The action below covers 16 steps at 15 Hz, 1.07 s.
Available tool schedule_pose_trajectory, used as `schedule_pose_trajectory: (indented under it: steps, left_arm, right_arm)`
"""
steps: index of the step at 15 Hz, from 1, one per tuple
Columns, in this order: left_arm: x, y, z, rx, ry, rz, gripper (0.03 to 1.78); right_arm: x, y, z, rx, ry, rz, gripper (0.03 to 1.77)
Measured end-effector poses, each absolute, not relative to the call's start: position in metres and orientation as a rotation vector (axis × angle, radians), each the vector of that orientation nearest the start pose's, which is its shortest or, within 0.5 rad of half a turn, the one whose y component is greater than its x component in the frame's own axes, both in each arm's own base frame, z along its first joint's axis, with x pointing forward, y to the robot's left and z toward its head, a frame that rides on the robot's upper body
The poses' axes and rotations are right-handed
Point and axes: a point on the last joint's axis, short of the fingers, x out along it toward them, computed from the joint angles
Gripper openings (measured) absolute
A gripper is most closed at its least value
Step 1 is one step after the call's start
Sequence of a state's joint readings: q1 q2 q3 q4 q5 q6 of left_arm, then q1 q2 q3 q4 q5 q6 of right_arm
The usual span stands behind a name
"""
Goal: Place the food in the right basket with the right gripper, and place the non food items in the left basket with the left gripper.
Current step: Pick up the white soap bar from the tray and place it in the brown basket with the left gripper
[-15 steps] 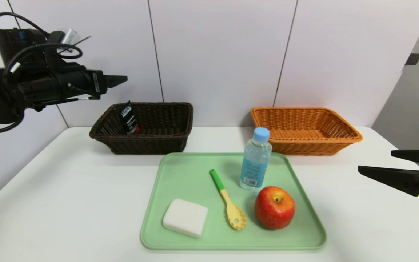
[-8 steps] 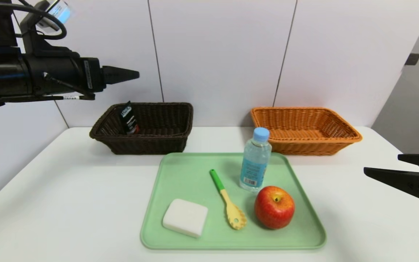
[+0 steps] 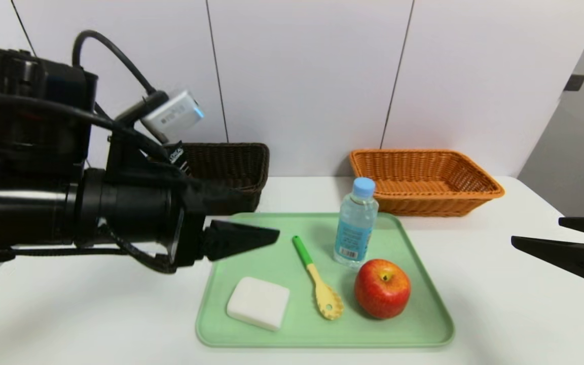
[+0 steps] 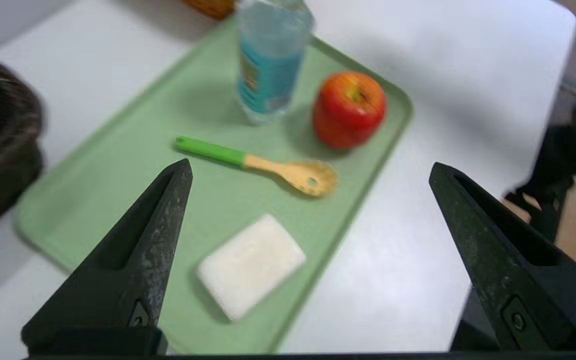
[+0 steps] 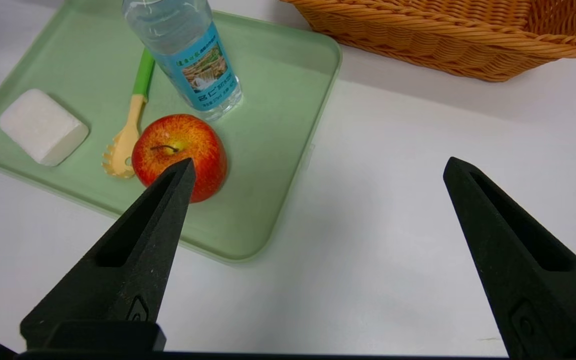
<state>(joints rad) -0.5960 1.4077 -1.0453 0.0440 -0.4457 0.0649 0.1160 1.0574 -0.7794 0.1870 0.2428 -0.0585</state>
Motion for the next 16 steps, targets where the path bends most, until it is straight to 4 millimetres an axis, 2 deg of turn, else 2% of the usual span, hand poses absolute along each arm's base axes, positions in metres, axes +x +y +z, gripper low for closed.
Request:
schedule_pose_trajectory:
  steps: [2, 4, 12, 16]
  left_arm:
    - [0.183, -0.143, 0.252, 0.138, 0.444, -1.158, 1.69]
    - [0.186, -0.147, 0.241, 0.214, 0.459, -1.209, 1.69]
    - [0.223, -0.173, 0.187, 0.52, 0.457, -1.324, 1.69]
    - [0.235, -0.174, 0.168, 0.565, 0.503, -1.336, 1.69]
  right_arm:
    - [0.131, 0.021, 0.239, -0.027, 0.46, 0.368, 1.71]
    - [0.13, 0.021, 0.236, -0.027, 0.469, 0.373, 1.71]
    - [0.128, 0.021, 0.23, -0.025, 0.486, 0.372, 1.71]
    - [0.128, 0.02, 0.228, -0.024, 0.494, 0.371, 1.71]
